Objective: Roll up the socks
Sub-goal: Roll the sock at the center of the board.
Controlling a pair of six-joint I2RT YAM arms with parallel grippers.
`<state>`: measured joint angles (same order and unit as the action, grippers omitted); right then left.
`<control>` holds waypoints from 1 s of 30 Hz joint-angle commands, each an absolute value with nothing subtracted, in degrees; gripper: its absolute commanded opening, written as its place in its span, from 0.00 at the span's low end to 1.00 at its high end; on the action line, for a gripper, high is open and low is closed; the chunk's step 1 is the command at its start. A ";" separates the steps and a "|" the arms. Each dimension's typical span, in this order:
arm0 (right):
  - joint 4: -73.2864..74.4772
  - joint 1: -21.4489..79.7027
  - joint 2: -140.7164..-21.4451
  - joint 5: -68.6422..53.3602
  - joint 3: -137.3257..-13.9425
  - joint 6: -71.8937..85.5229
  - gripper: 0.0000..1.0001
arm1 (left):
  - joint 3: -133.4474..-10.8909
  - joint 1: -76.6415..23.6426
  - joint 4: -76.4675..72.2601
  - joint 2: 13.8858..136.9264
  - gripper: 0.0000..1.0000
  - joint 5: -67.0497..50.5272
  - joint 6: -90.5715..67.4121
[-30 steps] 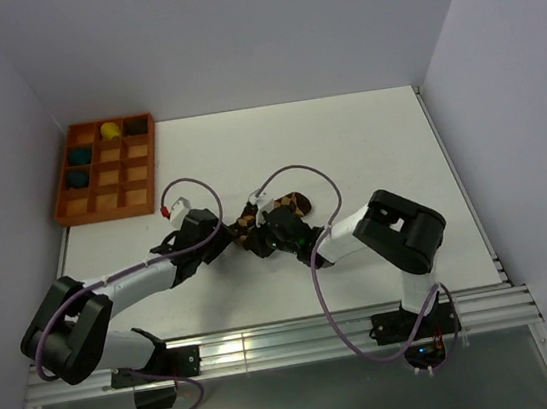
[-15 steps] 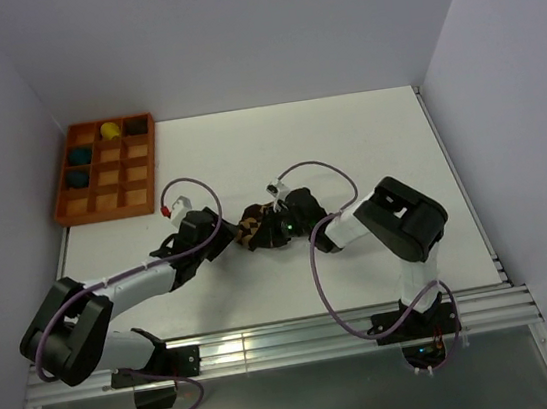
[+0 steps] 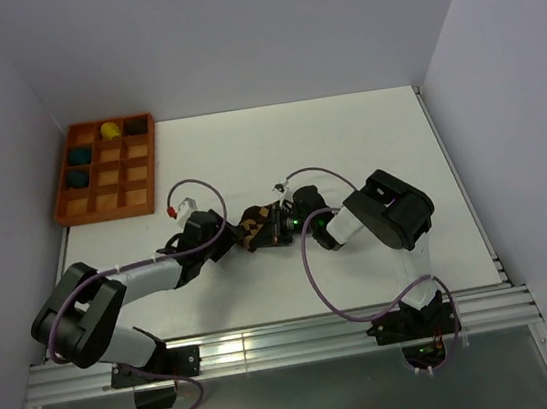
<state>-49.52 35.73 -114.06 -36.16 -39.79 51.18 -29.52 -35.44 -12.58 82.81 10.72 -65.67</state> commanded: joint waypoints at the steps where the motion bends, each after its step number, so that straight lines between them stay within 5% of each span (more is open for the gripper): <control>1: -47.64 34.98 -115.75 -36.74 -38.85 52.03 0.00 | -30.58 -35.33 -14.85 84.28 0.60 10.11 -65.83; 10: -46.85 34.54 -116.28 -37.00 -39.02 52.21 0.00 | -32.69 -35.42 -14.77 88.15 0.54 10.46 -65.39; 15: -45.09 34.54 -115.75 -36.21 -39.02 50.28 0.00 | -32.87 -35.42 -13.80 89.12 0.43 10.90 -65.74; 20: -43.25 34.63 -114.00 -34.90 -38.76 46.33 0.00 | -34.89 -35.51 -11.00 89.91 0.21 11.69 -64.87; 21: -43.24 34.72 -113.47 -34.54 -38.59 45.71 0.02 | -35.24 -35.86 -10.46 90.26 0.14 11.86 -64.52; 30: -32.36 38.92 -97.06 -20.23 -37.53 29.81 0.45 | -39.20 -38.14 -2.04 90.97 0.01 14.67 -63.63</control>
